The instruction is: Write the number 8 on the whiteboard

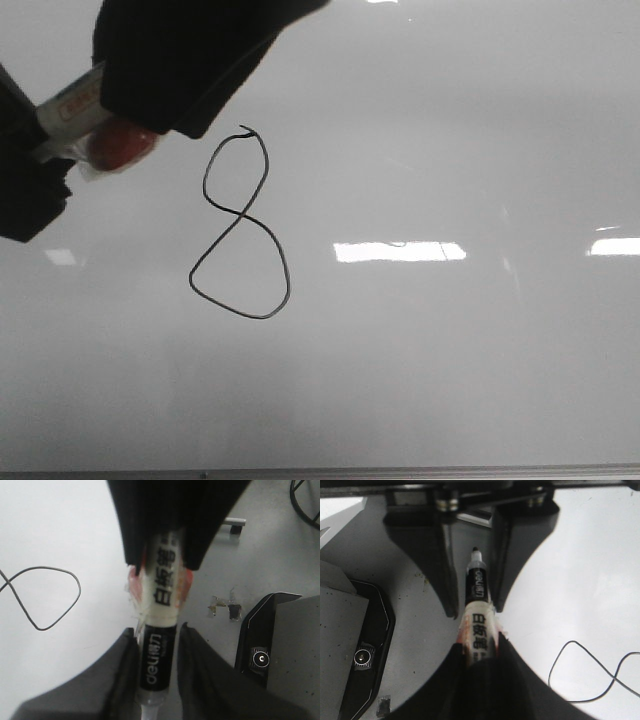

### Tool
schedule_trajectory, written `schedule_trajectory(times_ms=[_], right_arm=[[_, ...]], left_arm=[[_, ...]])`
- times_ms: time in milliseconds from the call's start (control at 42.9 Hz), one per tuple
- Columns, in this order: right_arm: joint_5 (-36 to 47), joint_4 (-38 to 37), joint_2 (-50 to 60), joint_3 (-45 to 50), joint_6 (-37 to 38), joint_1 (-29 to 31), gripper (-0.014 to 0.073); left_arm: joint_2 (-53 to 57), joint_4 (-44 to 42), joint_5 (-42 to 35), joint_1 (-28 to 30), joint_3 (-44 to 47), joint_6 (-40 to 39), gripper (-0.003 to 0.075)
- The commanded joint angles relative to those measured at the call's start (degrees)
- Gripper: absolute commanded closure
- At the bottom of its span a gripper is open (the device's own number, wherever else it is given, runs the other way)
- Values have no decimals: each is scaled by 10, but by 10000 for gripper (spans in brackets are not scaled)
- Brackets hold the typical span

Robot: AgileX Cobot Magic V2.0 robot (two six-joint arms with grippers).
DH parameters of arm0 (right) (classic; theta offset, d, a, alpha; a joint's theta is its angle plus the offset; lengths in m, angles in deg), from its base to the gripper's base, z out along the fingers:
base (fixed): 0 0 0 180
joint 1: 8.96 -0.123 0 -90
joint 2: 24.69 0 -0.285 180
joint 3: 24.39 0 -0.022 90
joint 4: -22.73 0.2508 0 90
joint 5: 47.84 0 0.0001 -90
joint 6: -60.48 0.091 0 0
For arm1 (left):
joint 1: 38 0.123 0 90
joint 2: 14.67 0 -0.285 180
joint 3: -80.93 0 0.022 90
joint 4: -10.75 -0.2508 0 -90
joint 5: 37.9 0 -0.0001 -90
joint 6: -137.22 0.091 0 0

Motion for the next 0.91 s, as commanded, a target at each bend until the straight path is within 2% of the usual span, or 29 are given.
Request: schedule_trajectory(times_ms=[0,47,117,163,186,303,373,420,513,629,723,886], right_arm=[[30,6,17,-20,-5,1,652],[27,4,17,-20,-5,1,652],[26,4,17,-20,-5,1,643],[26,5,17,-20,-4,1,592],[26,5,17,-20,-4,1,550],[19,19,19,-20,13,1,187],[16,26,24,-19,26,1,77],[15,26,27,-19,31,3,58],[1,26,46,-18,41,20,74],[-5,26,84,1,79,67,78],[7,26,134,48,105,115,78],[60,28,233,167,161,205,78]], left_arm=[[4,22,-29,-4,-20,-6,694],[4,22,-29,-4,-20,-6,731],[4,23,-29,-4,-20,-6,741],[4,24,-29,-4,-20,-6,741],[4,25,-29,-4,-20,-6,741],[4,25,-26,-2,-20,-6,741],[4,25,-27,0,-20,-24,741],[4,25,-28,5,-20,-44,741],[4,22,-34,24,-20,-92,741],[4,18,-56,67,-13,-160,741],[4,18,-79,118,-1,-215,741],[4,18,-121,211,29,-262,741]])
